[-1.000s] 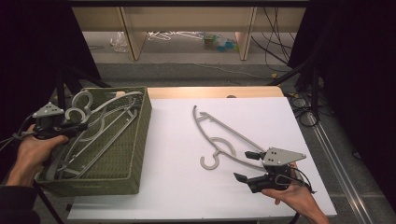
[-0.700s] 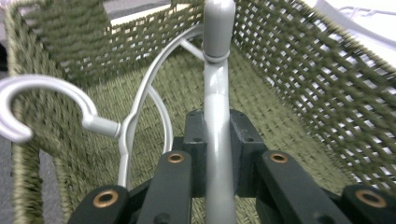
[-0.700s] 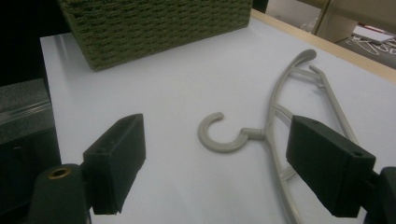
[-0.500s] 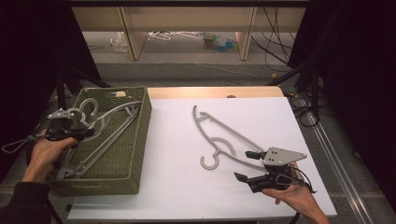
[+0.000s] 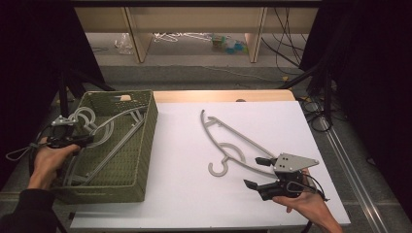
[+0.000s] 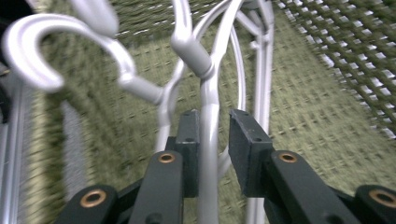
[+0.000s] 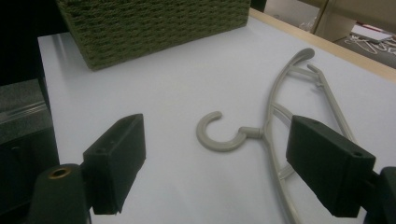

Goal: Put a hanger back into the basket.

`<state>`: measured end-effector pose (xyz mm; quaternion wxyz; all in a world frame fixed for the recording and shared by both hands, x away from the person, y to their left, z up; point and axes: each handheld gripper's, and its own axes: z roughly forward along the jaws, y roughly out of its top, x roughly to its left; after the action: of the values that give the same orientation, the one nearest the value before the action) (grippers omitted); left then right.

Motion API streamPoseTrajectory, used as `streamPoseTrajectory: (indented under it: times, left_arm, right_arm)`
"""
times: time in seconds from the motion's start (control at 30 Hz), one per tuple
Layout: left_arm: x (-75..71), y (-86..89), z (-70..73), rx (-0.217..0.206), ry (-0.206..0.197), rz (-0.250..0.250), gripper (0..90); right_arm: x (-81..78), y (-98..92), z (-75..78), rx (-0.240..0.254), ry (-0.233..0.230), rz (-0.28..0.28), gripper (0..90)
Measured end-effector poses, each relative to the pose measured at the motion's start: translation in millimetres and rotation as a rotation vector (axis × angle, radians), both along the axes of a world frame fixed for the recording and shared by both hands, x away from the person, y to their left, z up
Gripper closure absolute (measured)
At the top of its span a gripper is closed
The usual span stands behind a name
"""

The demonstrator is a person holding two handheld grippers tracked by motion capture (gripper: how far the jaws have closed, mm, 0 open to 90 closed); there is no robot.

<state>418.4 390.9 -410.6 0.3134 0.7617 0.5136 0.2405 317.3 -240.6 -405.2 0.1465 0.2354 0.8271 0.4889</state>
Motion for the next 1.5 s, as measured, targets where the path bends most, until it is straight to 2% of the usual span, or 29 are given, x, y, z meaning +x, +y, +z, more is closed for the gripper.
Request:
streamPoseTrajectory:
  times: [0.03,0.07,0.1,0.13,0.2,0.23,0.3,0.33,0.37,0.53,0.6,0.67,0.73,0.77,0.83,0.87,0.93,0.97,1.07,1.1,1.23,1.33,1.4,1.43,1.5]
  left_arm:
    - [-0.6,1.5,0.5,0.002,0.004,-0.007,73.5]
    - [1.3,3.9,1.3,0.013,-0.003,-0.046,73.4]
    - [-0.7,4.5,2.3,0.013,0.005,-0.029,73.3]
    - [-1.0,4.6,2.2,-0.008,-0.014,-0.023,72.5]
    - [-4.9,3.6,4.8,-0.022,-0.015,0.008,70.1]
    - [-6.1,3.1,6.7,-0.021,-0.032,0.001,69.1]
    - [-12.4,-2.2,12.3,-0.048,-0.065,0.023,65.4]
    - [-15.9,-6.6,15.1,-0.077,-0.081,0.045,63.0]
    - [-19.6,-10.6,18.8,-0.094,-0.098,0.053,58.8]
    - [-39.2,-32.1,39.0,-0.139,-0.187,0.020,51.6]
    - [-48.5,-44.7,46.7,-0.154,-0.224,-0.023,48.3]
    - [-56.0,-55.5,51.1,-0.169,-0.250,-0.049,45.4]
    - [-64.6,-67.7,54.6,-0.177,-0.271,-0.077,41.4]
    - [-68.2,-73.3,55.2,-0.196,-0.280,-0.095,40.3]
    - [-77.1,-84.6,56.4,-0.210,-0.305,-0.111,38.3]
    - [-79.6,-88.9,55.7,-0.243,-0.315,-0.115,36.8]
    - [-85.1,-98.7,54.3,-0.317,-0.326,-0.141,35.7]
    - [-87.7,-104.5,53.6,-0.329,-0.332,-0.155,33.8]
    - [-95.3,-124.8,52.7,-0.304,-0.336,-0.206,31.5]
    - [-97.9,-131.4,52.2,-0.296,-0.338,-0.226,30.1]
    - [-109.3,-156.5,45.7,-0.300,-0.351,-0.285,28.0]
    - [-115.6,-175.2,37.7,-0.284,-0.361,-0.372,27.2]
    - [-118.1,-182.3,33.2,-0.303,-0.349,-0.385,25.3]
    - [-121.1,-189.0,28.2,-0.322,-0.321,-0.387,24.5]
    - [-123.2,-194.8,22.4,-0.319,-0.310,-0.398,22.4]
  right_arm:
    - [-0.1,-0.1,-0.2,-0.002,0.000,0.001,20.8]
    - [-0.3,-0.1,-0.3,-0.004,0.000,0.003,20.9]
    - [-0.4,-0.1,-0.4,-0.003,0.001,0.003,20.9]
    - [0.0,-0.1,-0.4,-0.004,0.001,0.002,20.8]
    - [0.4,0.1,-0.4,-0.001,-0.001,0.001,20.8]
    - [-0.1,0.0,-0.6,-0.003,0.003,0.002,20.8]
    - [0.1,-0.1,-0.7,-0.004,-0.001,0.003,20.9]
    - [0.7,0.9,-1.6,0.009,-0.007,-0.005,20.9]
    - [0.7,0.1,-1.5,-0.001,0.006,0.001,20.9]
    - [1.1,0.1,-1.9,-0.007,0.001,-0.005,20.8]
    - [0.7,0.5,-2.7,-0.010,0.002,-0.001,20.9]
    - [1.2,1.3,-4.0,-0.015,0.000,-0.003,20.9]
    - [0.8,1.6,-4.3,-0.021,0.018,-0.003,20.9]
    - [1.5,1.6,-4.8,-0.021,0.006,0.000,20.9]
    - [1.2,1.8,-5.2,-0.022,0.014,-0.002,20.9]
    - [2.0,1.8,-5.5,-0.023,0.002,-0.007,20.9]
    - [2.2,2.1,-6.4,-0.021,0.009,-0.006,20.9]
    - [2.5,2.6,-8.0,-0.020,0.009,-0.009,20.9]
    - [2.4,2.5,-8.4,-0.024,0.026,-0.010,20.8]
    - [3.0,2.3,-8.8,-0.024,0.015,-0.011,20.8]
    - [3.7,2.9,-9.9,-0.020,0.017,-0.011,20.7]
    - [3.7,3.9,-11.4,-0.011,0.026,-0.003,20.7]
    - [3.2,3.9,-11.5,-0.023,0.028,-0.011,20.7]
    - [3.5,3.9,-11.8,-0.024,0.025,-0.008,20.7]
    - [3.8,3.9,-12.5,-0.024,0.031,-0.003,20.7]
